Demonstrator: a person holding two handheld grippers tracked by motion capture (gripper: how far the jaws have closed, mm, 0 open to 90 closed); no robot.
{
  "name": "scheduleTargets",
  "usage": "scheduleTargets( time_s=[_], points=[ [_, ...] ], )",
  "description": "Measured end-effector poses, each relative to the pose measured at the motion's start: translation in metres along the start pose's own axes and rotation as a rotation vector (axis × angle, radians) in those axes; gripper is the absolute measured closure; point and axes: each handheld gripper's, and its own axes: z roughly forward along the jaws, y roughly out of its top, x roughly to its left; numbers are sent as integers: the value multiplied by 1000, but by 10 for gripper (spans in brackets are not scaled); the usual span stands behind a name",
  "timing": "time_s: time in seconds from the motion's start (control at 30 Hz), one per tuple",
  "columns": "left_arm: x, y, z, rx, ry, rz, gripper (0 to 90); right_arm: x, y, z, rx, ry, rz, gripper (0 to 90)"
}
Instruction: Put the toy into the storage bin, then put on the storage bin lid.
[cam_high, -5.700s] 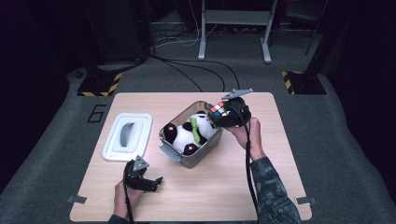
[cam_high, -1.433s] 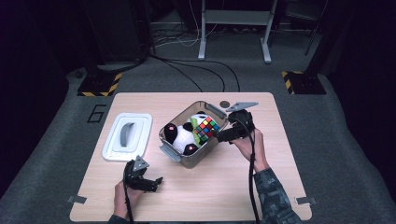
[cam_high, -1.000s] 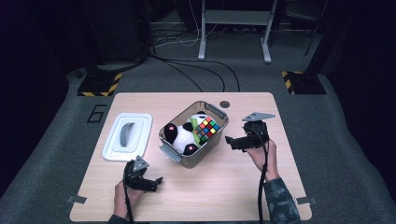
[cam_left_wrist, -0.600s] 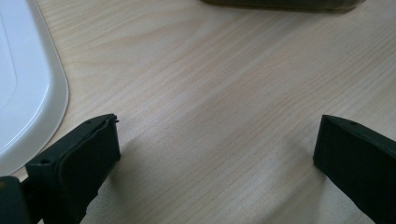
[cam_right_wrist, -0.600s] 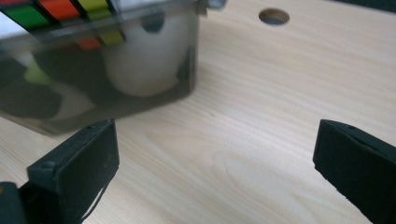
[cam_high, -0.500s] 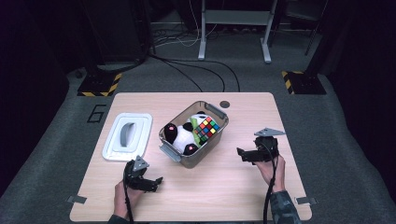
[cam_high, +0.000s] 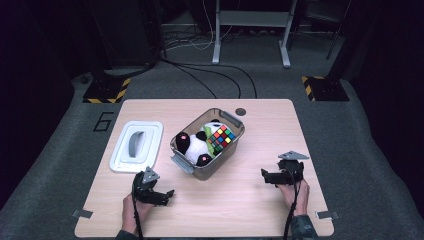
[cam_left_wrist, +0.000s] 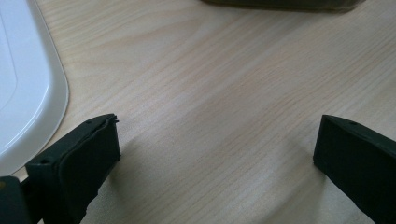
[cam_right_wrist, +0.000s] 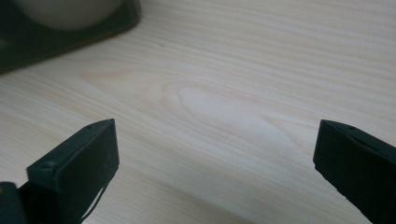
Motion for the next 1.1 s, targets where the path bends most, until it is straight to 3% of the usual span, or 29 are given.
scheduleTargets(
  time_s=[0.23,0.57,0.7,0.8,0.87,0.93,0.97,1.07,1.1],
  points=[
    [0,0,0,0,2,3,1,-6,-16,9,20,-47,25,0],
    [1,0,0,2,-2,4,1,-12,-25,13,44,-91,20,0],
    [0,1,0,-1,5,-1,0,-15,-28,12,42,-94,27,0],
    [1,3,-1,33,8,0,0,-18,-30,12,30,-84,39,0],
    [3,7,-3,50,23,-17,0,-17,-30,13,31,-86,34,0],
    [6,8,-7,30,14,-40,0,-18,-30,13,32,-83,35,0],
    [11,11,-12,6,10,-72,0,-18,-30,13,32,-82,34,0],
    [18,15,-17,-14,19,-89,0,-18,-30,13,32,-80,35,0],
    [27,20,-22,-16,29,-101,0,-18,-30,13,32,-78,33,0]
  ],
)
